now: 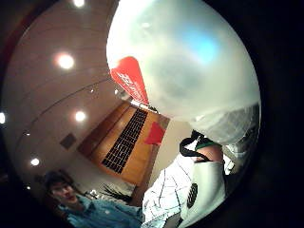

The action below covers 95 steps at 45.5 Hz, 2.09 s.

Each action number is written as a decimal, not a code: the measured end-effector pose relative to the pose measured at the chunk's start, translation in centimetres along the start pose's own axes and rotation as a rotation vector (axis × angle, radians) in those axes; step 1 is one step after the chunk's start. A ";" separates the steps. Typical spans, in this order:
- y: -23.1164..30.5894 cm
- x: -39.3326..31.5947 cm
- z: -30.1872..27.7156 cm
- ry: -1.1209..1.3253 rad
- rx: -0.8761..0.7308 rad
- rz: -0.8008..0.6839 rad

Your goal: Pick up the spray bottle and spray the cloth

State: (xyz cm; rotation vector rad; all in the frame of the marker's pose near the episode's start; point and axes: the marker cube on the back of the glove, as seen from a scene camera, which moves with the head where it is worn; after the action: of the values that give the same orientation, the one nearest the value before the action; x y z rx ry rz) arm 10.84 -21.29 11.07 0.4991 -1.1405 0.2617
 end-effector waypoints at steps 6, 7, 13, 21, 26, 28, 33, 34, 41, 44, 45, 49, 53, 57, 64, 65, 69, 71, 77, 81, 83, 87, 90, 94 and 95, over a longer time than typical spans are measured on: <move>0.6 -1.2 -0.3 0.059 0.033 -0.001; 0.6 -1.4 -0.3 0.070 0.044 -0.002; 0.8 -2.6 -0.7 0.122 0.095 -0.006; 1.3 -5.2 -1.6 0.235 0.018 -0.039; 1.0 -7.8 -2.3 0.388 -0.052 -0.129; 1.0 -8.8 -2.4 0.457 -0.087 -0.161; 0.7 -10.9 -2.7 0.650 -0.205 -0.219; 0.5 -11.2 -2.8 0.688 -0.231 -0.231; 0.7 -13.6 -2.7 0.891 -0.365 -0.297; 1.0 -14.7 -2.3 0.992 -0.402 -0.339; 1.2 -15.0 -2.2 1.028 -0.412 -0.355; 1.9 -16.0 -1.6 1.155 -0.445 -0.412; 2.8 -16.5 -0.7 1.232 -0.479 -0.448; 3.7 -16.3 0.3 1.283 -0.521 -0.465; 5.2 -15.3 1.9 1.350 -0.584 -0.471; 5.4 -15.2 2.1 1.357 -0.593 -0.471; 5.9 -15.0 2.8 1.375 -0.616 -0.473; 6.0 -15.1 3.1 1.381 -0.619 -0.477; 6.0 -16.1 3.2 1.394 -0.603 -0.481; 6.4 -17.4 3.2 1.391 -0.595 -0.489; 6.0 -17.8 3.0 1.390 -0.588 -0.496; 5.1 -18.4 2.3 1.391 -0.579 -0.504; 5.1 -18.9 2.2 1.405 -0.567 -0.510; 5.0 -18.6 2.2 1.398 -0.572 -0.513; 5.1 -18.5 2.3 1.391 -0.573 -0.511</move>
State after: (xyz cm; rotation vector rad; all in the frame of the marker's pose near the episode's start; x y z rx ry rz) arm -0.69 -17.12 -3.87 0.0045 0.3040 -0.1818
